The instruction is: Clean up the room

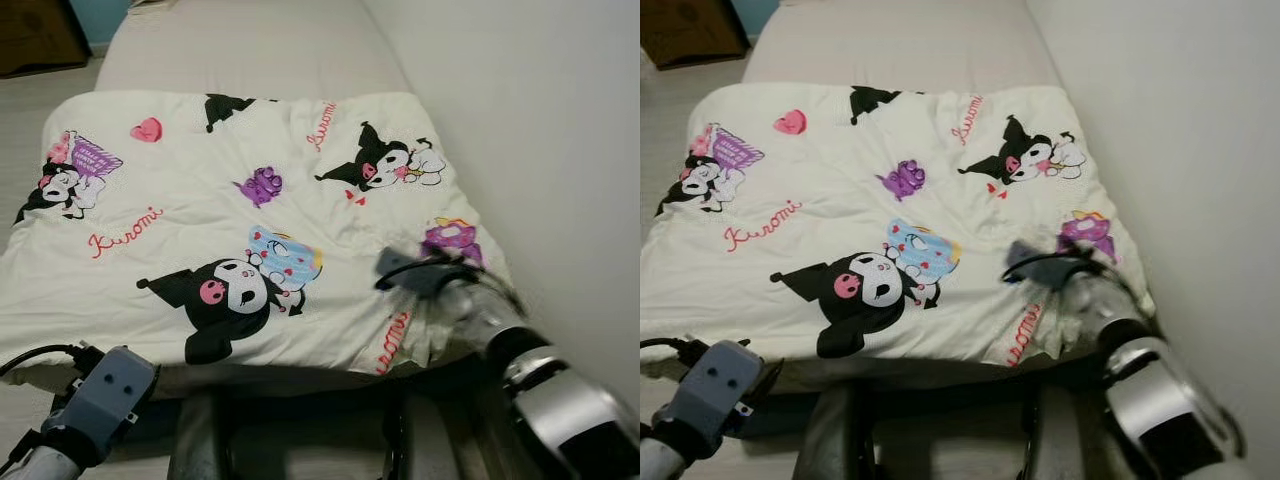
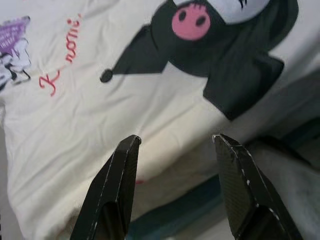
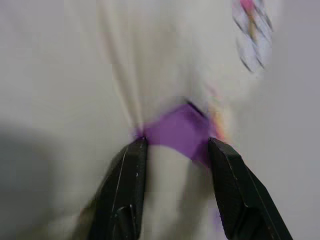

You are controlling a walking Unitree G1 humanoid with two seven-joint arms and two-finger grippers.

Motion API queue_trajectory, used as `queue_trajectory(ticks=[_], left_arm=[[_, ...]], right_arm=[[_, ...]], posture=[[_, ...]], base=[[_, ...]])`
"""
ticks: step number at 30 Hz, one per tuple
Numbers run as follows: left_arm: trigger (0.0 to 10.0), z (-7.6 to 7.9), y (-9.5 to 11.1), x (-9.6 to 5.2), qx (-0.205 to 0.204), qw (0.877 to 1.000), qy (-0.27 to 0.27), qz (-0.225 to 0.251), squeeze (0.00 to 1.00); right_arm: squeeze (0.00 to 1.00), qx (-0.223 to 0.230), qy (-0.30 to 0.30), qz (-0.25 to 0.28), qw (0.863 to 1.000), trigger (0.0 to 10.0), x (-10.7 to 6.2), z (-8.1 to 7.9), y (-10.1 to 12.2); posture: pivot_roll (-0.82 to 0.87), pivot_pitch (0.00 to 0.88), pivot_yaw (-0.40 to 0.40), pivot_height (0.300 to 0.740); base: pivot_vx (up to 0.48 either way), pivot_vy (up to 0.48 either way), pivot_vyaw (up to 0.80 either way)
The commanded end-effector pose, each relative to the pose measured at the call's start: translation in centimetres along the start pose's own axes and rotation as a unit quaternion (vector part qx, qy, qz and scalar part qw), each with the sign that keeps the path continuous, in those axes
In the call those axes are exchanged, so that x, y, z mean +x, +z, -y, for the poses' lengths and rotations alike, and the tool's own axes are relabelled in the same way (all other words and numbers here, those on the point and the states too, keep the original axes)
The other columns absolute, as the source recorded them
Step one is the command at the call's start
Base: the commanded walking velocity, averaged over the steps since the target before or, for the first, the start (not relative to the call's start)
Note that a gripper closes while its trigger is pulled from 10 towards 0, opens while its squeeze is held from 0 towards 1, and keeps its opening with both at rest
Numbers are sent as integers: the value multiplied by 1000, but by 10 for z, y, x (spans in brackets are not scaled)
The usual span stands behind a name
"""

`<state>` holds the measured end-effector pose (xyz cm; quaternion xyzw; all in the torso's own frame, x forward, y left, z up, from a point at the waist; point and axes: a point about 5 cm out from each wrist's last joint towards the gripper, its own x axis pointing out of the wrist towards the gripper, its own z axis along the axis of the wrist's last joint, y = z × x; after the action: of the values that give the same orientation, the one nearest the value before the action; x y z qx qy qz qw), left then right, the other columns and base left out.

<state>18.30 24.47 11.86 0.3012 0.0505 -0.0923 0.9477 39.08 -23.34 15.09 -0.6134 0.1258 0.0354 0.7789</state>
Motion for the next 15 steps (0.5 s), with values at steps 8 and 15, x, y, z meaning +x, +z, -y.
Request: queue_trajectory(ticks=[8,15], left_arm=[[10000,0,-3,-6,-13,1000,-11,-2,0],[10000,4,27,0,-52,996,-31,66,0]], right_arm=[[0,-66,72,-76,992,10000,-10,-18,-44],[0,267,51,-1,962,10000,-2,20,-16]], posture=[[167,264,-42,541],[168,266,-43,541]], base=[[0,0,0],[0,0,0]])
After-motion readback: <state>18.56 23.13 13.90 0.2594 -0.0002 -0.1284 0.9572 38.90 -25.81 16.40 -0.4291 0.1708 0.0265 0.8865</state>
